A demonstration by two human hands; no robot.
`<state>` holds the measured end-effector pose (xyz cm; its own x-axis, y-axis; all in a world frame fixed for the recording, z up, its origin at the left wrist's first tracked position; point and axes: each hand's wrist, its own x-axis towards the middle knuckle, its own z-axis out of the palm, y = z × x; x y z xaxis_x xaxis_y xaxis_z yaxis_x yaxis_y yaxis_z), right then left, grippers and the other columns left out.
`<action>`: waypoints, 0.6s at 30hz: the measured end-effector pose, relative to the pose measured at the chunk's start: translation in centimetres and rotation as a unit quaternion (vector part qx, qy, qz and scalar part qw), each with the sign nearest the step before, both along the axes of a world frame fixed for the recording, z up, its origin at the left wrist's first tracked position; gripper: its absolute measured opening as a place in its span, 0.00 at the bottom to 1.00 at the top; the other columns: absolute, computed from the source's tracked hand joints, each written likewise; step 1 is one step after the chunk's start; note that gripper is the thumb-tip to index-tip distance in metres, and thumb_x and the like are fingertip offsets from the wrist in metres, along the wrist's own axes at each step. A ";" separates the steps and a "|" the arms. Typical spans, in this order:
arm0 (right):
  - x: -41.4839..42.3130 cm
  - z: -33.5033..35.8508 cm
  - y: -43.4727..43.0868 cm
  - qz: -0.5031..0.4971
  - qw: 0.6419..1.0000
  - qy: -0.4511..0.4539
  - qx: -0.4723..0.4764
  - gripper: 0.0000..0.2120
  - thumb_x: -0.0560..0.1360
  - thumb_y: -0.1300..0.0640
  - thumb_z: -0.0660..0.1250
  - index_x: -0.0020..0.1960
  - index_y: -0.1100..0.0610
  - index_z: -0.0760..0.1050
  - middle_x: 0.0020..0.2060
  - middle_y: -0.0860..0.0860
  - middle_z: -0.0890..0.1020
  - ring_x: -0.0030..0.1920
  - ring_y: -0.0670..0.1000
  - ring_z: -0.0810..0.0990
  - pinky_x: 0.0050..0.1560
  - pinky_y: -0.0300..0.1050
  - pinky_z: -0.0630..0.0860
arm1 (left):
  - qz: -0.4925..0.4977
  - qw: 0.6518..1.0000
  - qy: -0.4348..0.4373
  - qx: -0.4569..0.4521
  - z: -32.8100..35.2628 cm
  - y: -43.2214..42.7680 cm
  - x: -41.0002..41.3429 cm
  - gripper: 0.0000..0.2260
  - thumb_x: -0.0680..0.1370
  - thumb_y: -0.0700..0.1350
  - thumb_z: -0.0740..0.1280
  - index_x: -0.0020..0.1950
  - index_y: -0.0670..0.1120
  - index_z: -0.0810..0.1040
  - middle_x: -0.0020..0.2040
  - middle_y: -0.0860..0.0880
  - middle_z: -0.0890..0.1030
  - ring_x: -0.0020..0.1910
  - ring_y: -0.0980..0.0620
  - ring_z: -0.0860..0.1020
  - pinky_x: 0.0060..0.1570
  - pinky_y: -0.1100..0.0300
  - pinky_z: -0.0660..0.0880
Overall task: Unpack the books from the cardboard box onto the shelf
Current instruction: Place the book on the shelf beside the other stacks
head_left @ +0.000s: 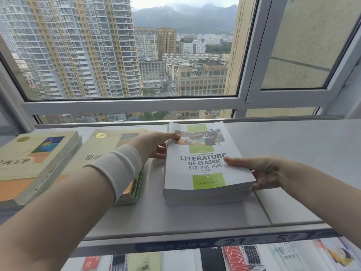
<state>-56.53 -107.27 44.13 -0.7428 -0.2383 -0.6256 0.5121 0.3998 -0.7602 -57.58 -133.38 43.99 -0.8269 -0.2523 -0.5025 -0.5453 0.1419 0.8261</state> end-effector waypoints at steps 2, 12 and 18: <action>-0.1 -0.1 0.0 0.011 1.000 0.005 0.011 0.37 0.39 0.47 0.78 0.47 0.57 0.79 0.48 0.56 0.83 0.49 0.55 0.81 0.54 0.49 0.76 | -0.001 1.000 0.001 0.003 0.1 0.1 0.0 0.12 0.74 0.48 0.71 0.49 0.42 0.73 0.41 0.45 0.78 0.35 0.49 0.79 0.31 0.60 0.80; 0.0 -0.2 0.6 0.051 0.990 0.088 0.096 0.19 0.66 0.44 0.73 0.42 0.60 0.77 0.34 0.53 0.81 0.34 0.50 0.80 0.28 0.39 0.81 | 0.000 0.969 0.052 -0.241 -0.2 1.4 1.3 0.20 0.74 0.59 0.66 0.37 0.42 0.72 0.46 0.44 0.81 0.45 0.48 0.80 0.45 0.60 0.78; 2.0 2.6 0.6 0.080 0.943 0.214 0.241 0.44 0.62 0.31 0.67 0.63 0.65 0.72 0.61 0.58 0.76 0.51 0.56 0.80 0.55 0.51 0.78 | -0.087 0.883 0.149 -0.437 2.9 3.1 3.5 0.31 0.76 0.58 0.63 0.69 0.37 0.67 0.52 0.39 0.78 0.51 0.45 0.77 0.50 0.55 0.73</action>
